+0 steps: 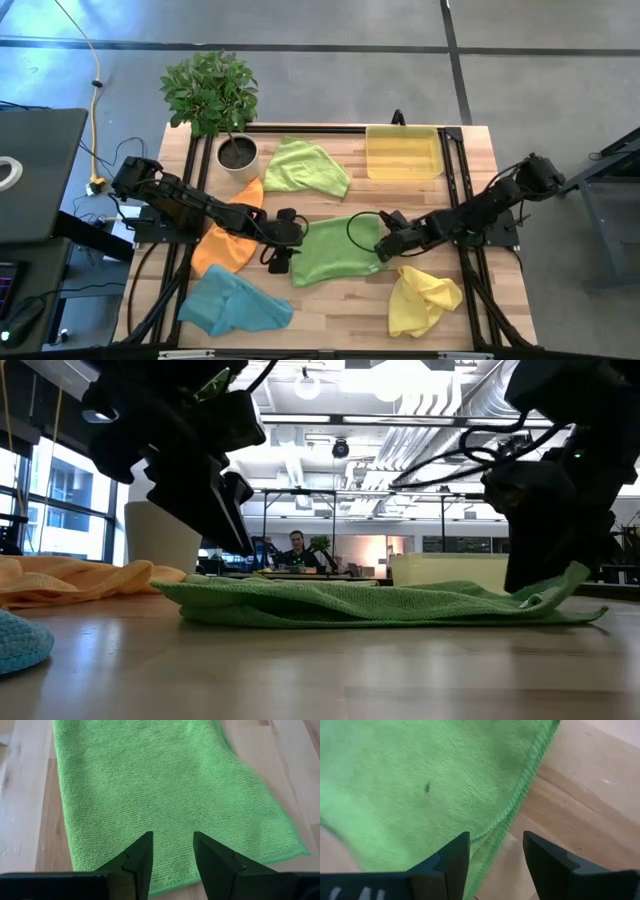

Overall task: Fold microfiber towels
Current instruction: Fold the green microfiber towel

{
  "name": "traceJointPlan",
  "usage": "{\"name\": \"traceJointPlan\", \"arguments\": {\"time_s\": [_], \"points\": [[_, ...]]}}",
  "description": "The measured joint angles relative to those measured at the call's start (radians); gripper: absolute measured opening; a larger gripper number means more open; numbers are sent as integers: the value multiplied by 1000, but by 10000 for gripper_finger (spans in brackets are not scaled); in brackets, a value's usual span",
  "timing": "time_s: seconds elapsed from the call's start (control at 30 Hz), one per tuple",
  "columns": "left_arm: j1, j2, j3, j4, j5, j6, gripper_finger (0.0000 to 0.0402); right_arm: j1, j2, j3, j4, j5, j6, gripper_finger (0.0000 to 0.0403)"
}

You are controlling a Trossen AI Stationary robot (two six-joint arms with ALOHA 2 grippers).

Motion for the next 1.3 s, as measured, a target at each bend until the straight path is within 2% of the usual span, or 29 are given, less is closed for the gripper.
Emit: {"name": "traceJointPlan", "arguments": {"time_s": [0.17,0.27,0.37,0.63,0.8,0.97,1.1,1.3], "points": [[0,0,0,-3,0,0,129,-42,-18,7,-86,-122,-31,177],[0,0,0,-1,0,-9,129,-60,-28,20,-128,-137,-59,177],[0,0,0,-2,0,-18,129,-78,-25,27,-83,-139,-51,177],[-6,0,0,-9,-13,-27,129,-78,87,33,1,-122,0,177],[-6,0,0,-16,-16,-19,129,-69,98,29,74,-93,14,177],[-6,0,0,-20,-16,-11,129,-68,103,47,39,-72,18,174],[-6,0,0,-25,-17,-10,129,-67,109,46,40,-60,14,150],[-6,0,0,-30,-19,0,129,-55,151,47,57,-22,-5,79]]}}
